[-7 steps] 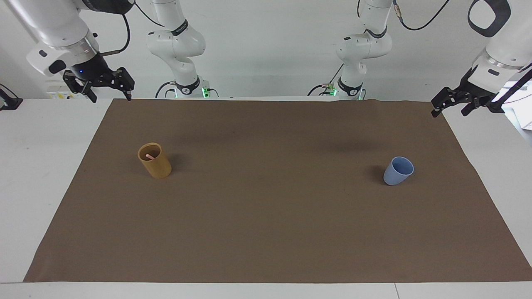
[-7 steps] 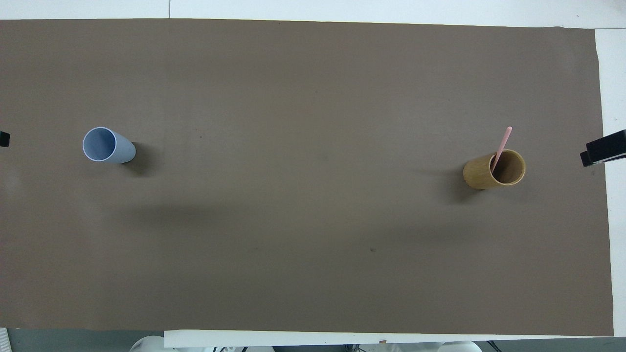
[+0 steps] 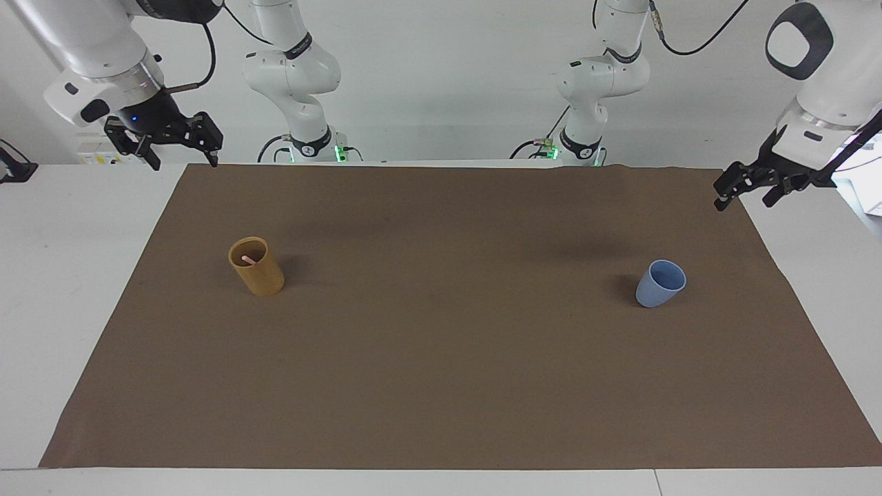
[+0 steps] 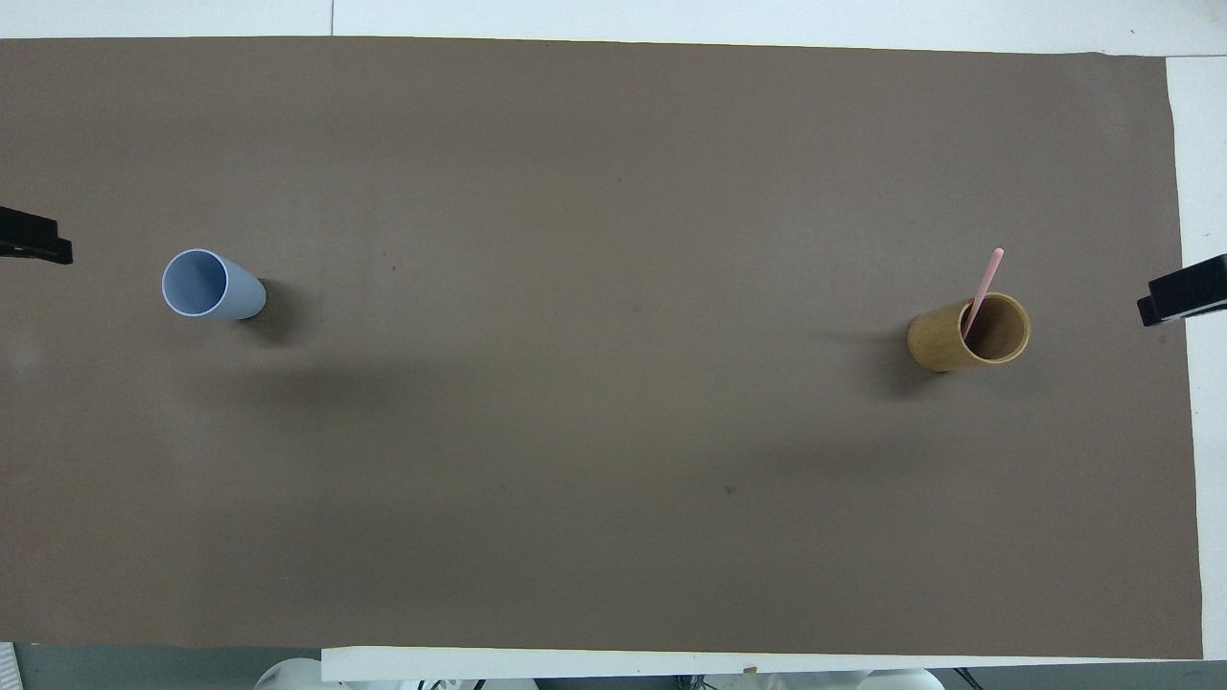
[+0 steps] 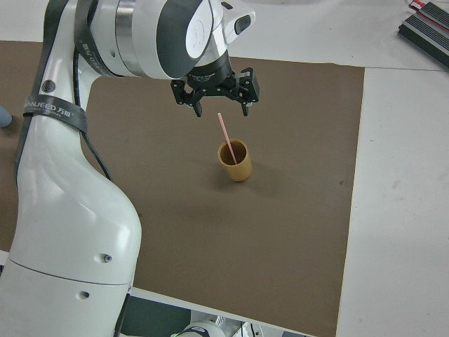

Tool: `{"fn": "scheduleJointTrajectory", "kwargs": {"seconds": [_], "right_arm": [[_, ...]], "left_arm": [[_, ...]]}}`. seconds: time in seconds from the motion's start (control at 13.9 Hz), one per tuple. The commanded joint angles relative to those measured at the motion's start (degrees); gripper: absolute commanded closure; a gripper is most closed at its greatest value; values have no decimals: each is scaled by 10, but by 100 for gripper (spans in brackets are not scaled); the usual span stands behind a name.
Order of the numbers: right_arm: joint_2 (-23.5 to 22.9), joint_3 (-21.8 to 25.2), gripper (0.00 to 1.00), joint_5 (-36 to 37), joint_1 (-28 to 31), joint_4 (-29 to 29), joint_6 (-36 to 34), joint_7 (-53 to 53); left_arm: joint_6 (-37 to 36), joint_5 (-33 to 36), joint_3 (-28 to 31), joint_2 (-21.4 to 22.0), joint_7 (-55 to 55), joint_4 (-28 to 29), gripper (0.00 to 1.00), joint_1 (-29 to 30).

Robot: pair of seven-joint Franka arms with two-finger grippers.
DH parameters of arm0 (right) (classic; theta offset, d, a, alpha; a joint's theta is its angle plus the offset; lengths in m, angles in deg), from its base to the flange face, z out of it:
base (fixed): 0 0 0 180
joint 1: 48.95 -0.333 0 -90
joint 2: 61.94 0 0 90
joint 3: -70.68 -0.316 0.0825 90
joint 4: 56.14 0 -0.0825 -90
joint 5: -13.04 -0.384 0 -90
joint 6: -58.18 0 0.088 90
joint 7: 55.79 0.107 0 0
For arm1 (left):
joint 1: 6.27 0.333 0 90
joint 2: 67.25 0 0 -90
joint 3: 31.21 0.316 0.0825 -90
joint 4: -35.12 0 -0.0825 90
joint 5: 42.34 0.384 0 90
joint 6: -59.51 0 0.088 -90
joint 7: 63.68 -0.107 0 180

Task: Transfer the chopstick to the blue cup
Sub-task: 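Reach the left gripper toward the light blue cup, then grasp the light blue cup rim with the left gripper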

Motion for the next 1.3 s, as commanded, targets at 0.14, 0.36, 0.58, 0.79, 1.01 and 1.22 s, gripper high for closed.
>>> {"fn": "scheduleJointTrajectory", "kwargs": {"seconds": [0.14, 0.36, 0.58, 0.79, 1.01, 1.22], "right_arm": [[10, -2, 0, -7, 4, 10, -3, 2], [10, -2, 0, -7, 4, 10, -3, 2], [10, -2, 0, -7, 4, 10, -3, 2], [10, -2, 0, -7, 4, 10, -3, 2], [10, -2, 0, -7, 4, 10, -3, 2], [10, -2, 0, -7, 4, 10, -7, 2]], "left_arm": [[124, 8, 3, 11, 33, 136, 0, -11], [187, 8, 2, -2, 58, 176, 0, -19], [196, 8, 2, -29, 73, 177, 40, -21], [215, 10, 3, -52, 126, 176, 100, -39], [218, 10, 3, -58, 126, 170, 100, -39], [212, 9, 3, -70, 141, 137, 100, -76]]}}
